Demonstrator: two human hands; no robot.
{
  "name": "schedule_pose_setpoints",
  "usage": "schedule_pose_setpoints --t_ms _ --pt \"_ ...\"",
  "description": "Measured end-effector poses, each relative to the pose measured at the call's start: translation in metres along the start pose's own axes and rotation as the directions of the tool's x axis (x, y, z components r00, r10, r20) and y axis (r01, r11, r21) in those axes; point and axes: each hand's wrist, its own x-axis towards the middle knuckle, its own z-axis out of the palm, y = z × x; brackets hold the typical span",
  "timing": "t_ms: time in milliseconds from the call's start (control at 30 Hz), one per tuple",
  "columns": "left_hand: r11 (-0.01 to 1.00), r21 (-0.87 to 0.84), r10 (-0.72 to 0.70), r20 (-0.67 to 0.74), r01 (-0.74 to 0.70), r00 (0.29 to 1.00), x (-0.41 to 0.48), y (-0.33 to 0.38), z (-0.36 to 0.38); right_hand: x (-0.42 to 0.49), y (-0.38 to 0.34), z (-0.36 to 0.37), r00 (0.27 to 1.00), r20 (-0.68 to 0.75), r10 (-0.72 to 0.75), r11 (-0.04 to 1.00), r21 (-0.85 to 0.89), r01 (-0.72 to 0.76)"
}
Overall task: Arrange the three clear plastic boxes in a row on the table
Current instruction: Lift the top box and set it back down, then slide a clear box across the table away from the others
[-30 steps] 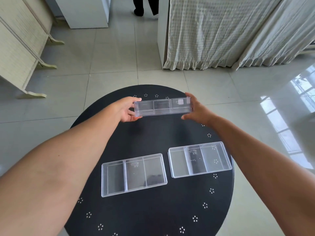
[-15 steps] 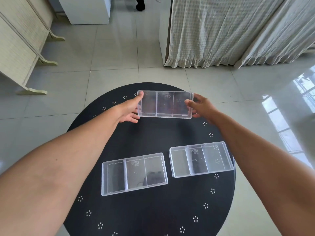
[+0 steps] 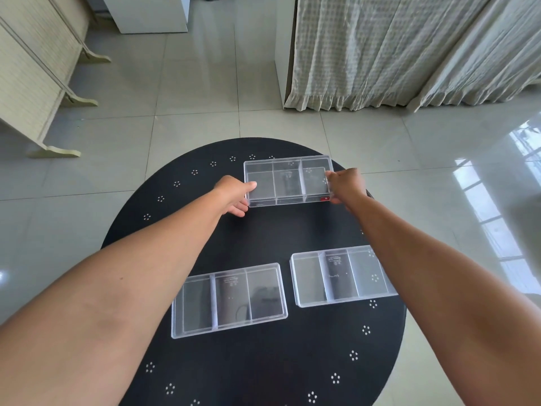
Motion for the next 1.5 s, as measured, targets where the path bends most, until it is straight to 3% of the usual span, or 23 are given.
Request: schedule_pose_setpoints --t_ms 500,833,1200,1500 --pt "0.995 0.099 0.053 -0.195 -0.034 0.979 -0.015 -0.011 0.012 -0.023 0.015 -0.003 0.997 -0.009 -0.081 0.994 -0.077 0.080" --pt "0.970 0.084 0.242 -0.278 -0.227 0.930 -0.092 -0.052 -0.012 -0.092 0.028 -0.010 0.975 -0.044 -0.218 0.975 -0.044 0.216" --pt "0.975 0.003 0.197 -0.468 -0.222 0.861 -0.178 -0.136 -0.018 -0.191 0.050 0.031 0.924 0.110 -0.365 0.928 -0.038 0.371" --pt "0.992 -0.103 0.017 -0.470 -0.074 0.883 -0.190 -0.200 -0.019 -0.230 0.066 0.061 0.927 0.199 -0.317 0.938 -0.076 0.337"
